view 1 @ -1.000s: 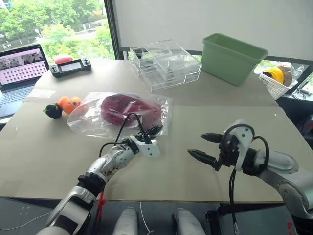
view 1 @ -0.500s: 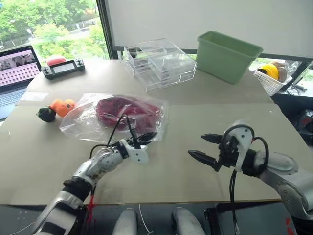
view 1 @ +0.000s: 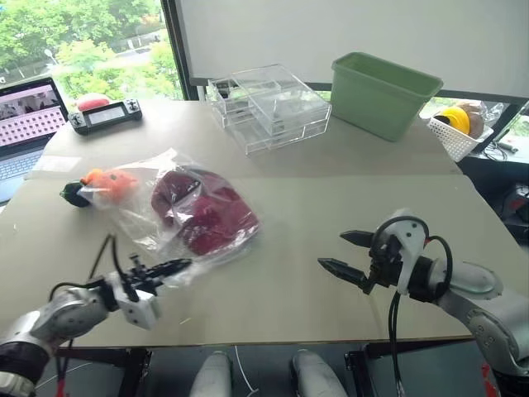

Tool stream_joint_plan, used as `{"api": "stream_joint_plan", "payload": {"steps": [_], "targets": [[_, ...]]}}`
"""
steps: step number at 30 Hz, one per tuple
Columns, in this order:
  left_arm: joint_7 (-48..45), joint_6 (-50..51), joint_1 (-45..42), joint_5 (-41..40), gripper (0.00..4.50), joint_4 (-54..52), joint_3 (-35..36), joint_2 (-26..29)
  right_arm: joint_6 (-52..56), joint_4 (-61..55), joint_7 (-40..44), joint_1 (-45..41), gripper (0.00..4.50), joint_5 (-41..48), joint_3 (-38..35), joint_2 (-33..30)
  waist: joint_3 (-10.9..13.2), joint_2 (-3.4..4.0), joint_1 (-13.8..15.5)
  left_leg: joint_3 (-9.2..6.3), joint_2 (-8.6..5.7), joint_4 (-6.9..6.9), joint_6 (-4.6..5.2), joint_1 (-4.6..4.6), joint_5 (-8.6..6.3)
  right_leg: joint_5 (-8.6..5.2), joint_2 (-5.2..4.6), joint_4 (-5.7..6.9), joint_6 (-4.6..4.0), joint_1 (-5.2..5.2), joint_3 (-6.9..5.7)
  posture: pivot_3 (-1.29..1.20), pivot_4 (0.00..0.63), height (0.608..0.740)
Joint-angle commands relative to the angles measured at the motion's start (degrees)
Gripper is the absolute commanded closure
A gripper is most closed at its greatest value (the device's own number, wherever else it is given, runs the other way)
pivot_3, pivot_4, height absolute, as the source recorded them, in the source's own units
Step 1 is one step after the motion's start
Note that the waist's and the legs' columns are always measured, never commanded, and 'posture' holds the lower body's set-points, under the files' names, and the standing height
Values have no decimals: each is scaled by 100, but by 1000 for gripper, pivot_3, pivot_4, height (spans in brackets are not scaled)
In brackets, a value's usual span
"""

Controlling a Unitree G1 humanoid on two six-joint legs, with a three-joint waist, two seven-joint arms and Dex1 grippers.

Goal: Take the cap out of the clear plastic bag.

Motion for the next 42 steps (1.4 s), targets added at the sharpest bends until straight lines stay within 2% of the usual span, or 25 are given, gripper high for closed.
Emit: {"api": "stream_joint_plan", "payload": {"steps": [1,5,9,12,13,18,19,26,30,35,37,42], "targets": [[554,284,-432,721,4429,1476,42,216,-249,128,122,-163,0,-137,145,42,-1,2,22,2,1,0,0,6,0,0,0,0,0,5,-2,0,150,735],[1021,269,-818,1199,4429,1901,-165,131,-295,258,198,-339,0,-206,280,91,-22,41,5,4,4,-21,2,26,3,-1,4,5,-2,8,-1,0,150,735],[1147,92,-956,1235,3427,2020,-276,-18,-301,321,250,-440,0,-257,352,116,-33,69,5,10,6,-27,3,30,4,-1,5,8,-3,7,2,0,150,735],[1190,-38,-953,1267,2212,2007,-341,-33,-299,346,287,-464,0,-276,369,126,-33,67,25,10,7,-24,1,23,5,-1,5,7,-3,5,0,0,150,735],[1215,-58,-945,1281,1998,1989,-348,-32,-298,354,296,-470,0,-283,374,129,-32,65,25,10,7,-22,0,20,6,-1,5,5,-3,5,0,0,150,735],[1439,-272,-764,1565,297,1889,-427,106,-300,412,305,-523,0,-322,415,171,-32,63,30,12,6,-25,0,16,6,-2,3,1,-1,3,1,0,150,735],[1494,-320,-710,1627,86,1861,-435,150,-300,425,306,-534,0,-338,426,179,-32,63,26,12,6,-25,-1,16,6,-2,3,1,-1,3,1,0,150,735],[2239,-308,-138,2420,33,2141,-683,600,-295,477,311,-543,0,-413,453,216,-34,63,-65,32,17,-42,-5,24,2,-7,4,-4,-7,-2,9,0,150,735],[2681,332,-83,2580,33,2883,-885,825,-299,491,331,-535,0,-456,463,247,-44,81,-154,44,24,-53,-5,40,-1,-12,5,0,-12,0,12,0,150,735],[2115,1321,-352,1386,33,3885,-366,723,-335,566,399,-560,0,-510,504,258,-57,95,-246,112,57,-109,-6,129,-1,-14,7,21,-19,27,28,0,150,735],[1882,1532,-397,1018,33,3973,-209,649,-355,617,437,-602,0,-540,533,259,-57,96,-295,108,64,-148,-10,192,-4,-28,12,26,-57,18,19,0,150,735],[1290,1918,-396,120,33,3935,268,319,-395,724,502,-696,0,-597,584,244,-57,96,-314,113,67,-141,-7,200,-1,-19,13,50,-50,2,19,0,150,735]]}}
